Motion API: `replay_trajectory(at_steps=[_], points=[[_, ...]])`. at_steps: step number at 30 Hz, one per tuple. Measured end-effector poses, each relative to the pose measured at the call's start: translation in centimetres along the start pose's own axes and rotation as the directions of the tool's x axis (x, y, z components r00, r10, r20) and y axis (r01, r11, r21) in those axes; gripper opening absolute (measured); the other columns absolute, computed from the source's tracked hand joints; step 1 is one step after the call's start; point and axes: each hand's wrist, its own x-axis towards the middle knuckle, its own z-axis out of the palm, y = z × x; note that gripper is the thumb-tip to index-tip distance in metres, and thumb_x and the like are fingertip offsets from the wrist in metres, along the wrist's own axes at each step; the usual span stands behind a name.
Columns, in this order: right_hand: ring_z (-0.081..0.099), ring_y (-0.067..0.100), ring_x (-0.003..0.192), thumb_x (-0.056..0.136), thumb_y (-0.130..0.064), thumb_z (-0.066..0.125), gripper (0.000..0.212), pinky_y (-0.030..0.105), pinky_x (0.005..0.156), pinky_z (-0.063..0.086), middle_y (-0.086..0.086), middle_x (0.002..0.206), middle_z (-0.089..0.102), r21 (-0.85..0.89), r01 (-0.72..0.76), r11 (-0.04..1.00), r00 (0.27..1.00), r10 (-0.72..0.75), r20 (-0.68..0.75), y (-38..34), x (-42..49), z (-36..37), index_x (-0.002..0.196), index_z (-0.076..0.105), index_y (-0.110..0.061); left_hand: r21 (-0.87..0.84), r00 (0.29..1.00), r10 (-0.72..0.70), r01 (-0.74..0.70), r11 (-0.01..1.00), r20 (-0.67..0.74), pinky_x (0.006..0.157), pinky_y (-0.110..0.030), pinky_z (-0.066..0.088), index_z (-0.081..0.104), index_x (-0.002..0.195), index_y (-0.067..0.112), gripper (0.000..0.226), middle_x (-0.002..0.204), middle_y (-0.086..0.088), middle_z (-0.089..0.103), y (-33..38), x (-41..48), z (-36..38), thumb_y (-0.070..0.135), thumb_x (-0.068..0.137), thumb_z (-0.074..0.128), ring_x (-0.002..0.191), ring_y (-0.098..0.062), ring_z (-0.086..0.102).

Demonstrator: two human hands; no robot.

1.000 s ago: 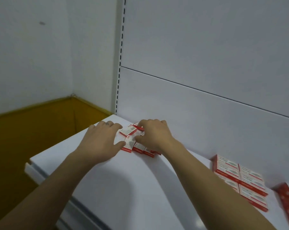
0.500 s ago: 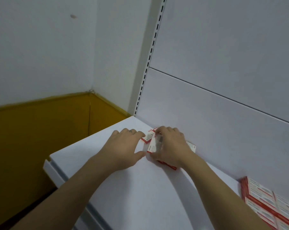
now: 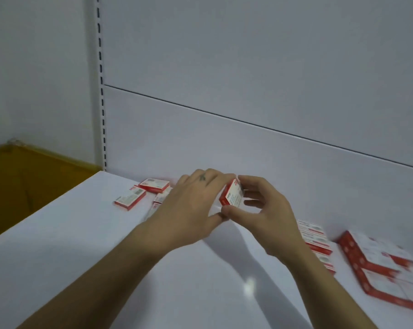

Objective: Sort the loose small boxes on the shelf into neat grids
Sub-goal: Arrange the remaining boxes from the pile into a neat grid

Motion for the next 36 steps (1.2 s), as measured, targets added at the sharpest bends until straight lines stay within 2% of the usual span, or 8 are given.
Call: replay_trajectory(at_steps=[7, 10, 13, 22, 25, 29, 32, 36], points=[[0.068, 0.010, 0.094, 0.075, -0.041, 0.076, 0.045, 0.034, 0.085, 0.057, -0.007, 0.101, 0.072, 0.221, -0.204, 0.954, 0.971, 0.226, -0.079, 2.9, -3.5, -3.5, 0.116, 0.060, -0.030, -0.368, 0.998, 0.060, -0.055, 0.928, 0.003, 0.092, -0.023, 0.041, 0.054, 0.122, 0.029, 0.047, 0.117, 0.015, 0.054, 3.2, 2.3, 6.4, 0.028, 0.079, 0.073, 0.110, -0.004, 0.048], [0.070, 0.029, 0.092, 0.087, -0.048, 0.055, 0.035, 0.045, 0.081, 0.053, 0.006, 0.099, 0.074, 0.479, -0.304, 0.824, 0.930, 0.366, -0.040, 4.1, -4.2, -3.8, 0.108, 0.068, -0.022, -0.484, 0.999, 0.024, -0.007, 0.875, 0.030, 0.085, -0.022, 0.045, 0.058, 0.112, 0.033, 0.039, 0.106, 0.020, 0.060, 3.6, 1.9, 8.0, 0.036, 0.078, 0.074, 0.103, -0.002, 0.054], [0.069, 0.038, 0.093, 0.099, -0.025, 0.037, 0.035, 0.044, 0.077, 0.053, 0.016, 0.101, 0.073, 0.636, -0.336, 0.694, 0.896, 0.444, -0.010, 4.7, -4.3, -3.9, 0.114, 0.065, -0.010, -0.523, 0.999, -0.038, 0.053, 0.851, 0.039, 0.079, -0.017, 0.048, 0.057, 0.116, 0.033, 0.039, 0.108, 0.018, 0.062, 3.6, 1.0, 8.6, 0.034, 0.080, 0.072, 0.098, -0.002, 0.057], [0.070, 0.027, 0.073, 0.095, -0.012, 0.055, 0.017, 0.034, 0.066, 0.057, 0.009, 0.092, 0.074, 0.490, -0.313, 0.813, 0.911, 0.404, -0.089, 5.0, -5.1, -3.0, 0.109, 0.063, -0.007, -0.593, 0.972, -0.195, 0.236, 0.769, 0.134, 0.075, -0.014, 0.051, 0.060, 0.112, 0.036, 0.043, 0.100, 0.016, 0.066, 2.7, -0.8, 7.0, 0.023, 0.075, 0.078, 0.087, 0.001, 0.061], [0.067, 0.024, 0.068, 0.090, 0.000, 0.058, 0.012, 0.031, 0.063, 0.055, 0.010, 0.088, 0.074, 0.546, -0.359, 0.757, 0.901, 0.433, -0.008, 5.0, -5.1, -3.2, 0.101, 0.057, 0.000, -0.726, 0.952, -0.222, 0.306, 0.616, 0.212, 0.075, -0.018, 0.054, 0.057, 0.118, 0.040, 0.049, 0.096, 0.010, 0.069, 3.1, -0.9, 6.9, 0.014, 0.080, 0.073, 0.086, -0.007, 0.065], [0.068, 0.027, 0.078, 0.078, 0.006, 0.064, 0.054, 0.031, 0.064, 0.053, 0.016, 0.097, 0.070, 0.624, -0.460, 0.632, 0.886, 0.367, 0.281, 5.0, -5.4, -3.6, 0.128, 0.050, -0.010, -0.830, 0.924, -0.232, 0.375, 0.413, 0.303, 0.072, -0.023, 0.056, 0.055, 0.122, 0.031, 0.041, 0.082, -0.005, 0.072, 3.7, -0.9, 6.4, 0.010, 0.088, 0.062, 0.079, -0.017, 0.070], [0.068, 0.033, 0.092, 0.076, 0.009, 0.067, 0.072, 0.032, 0.070, 0.054, 0.018, 0.110, 0.068, 0.629, -0.445, 0.637, 0.896, 0.315, 0.315, 5.0, -5.7, -2.9, 0.135, 0.047, -0.025, -0.830, 0.922, -0.213, 0.385, 0.403, 0.324, 0.067, -0.024, 0.055, 0.064, 0.106, 0.021, 0.018, 0.082, -0.001, 0.074, 3.9, -0.8, 6.3, 0.012, 0.093, 0.055, 0.076, -0.016, 0.071], [0.068, 0.032, 0.094, 0.095, -0.009, 0.052, 0.033, 0.040, 0.081, 0.055, 0.016, 0.108, 0.070, 0.729, -0.391, 0.562, 0.902, 0.391, 0.183, 4.7, -5.5, -2.5, 0.128, 0.056, -0.013, -0.784, 0.935, -0.182, 0.354, 0.510, 0.304, 0.068, -0.019, 0.054, 0.066, 0.105, 0.034, 0.018, 0.091, 0.014, 0.070, 3.9, -1.0, 6.3, 0.028, 0.091, 0.057, 0.082, -0.006, 0.067]])
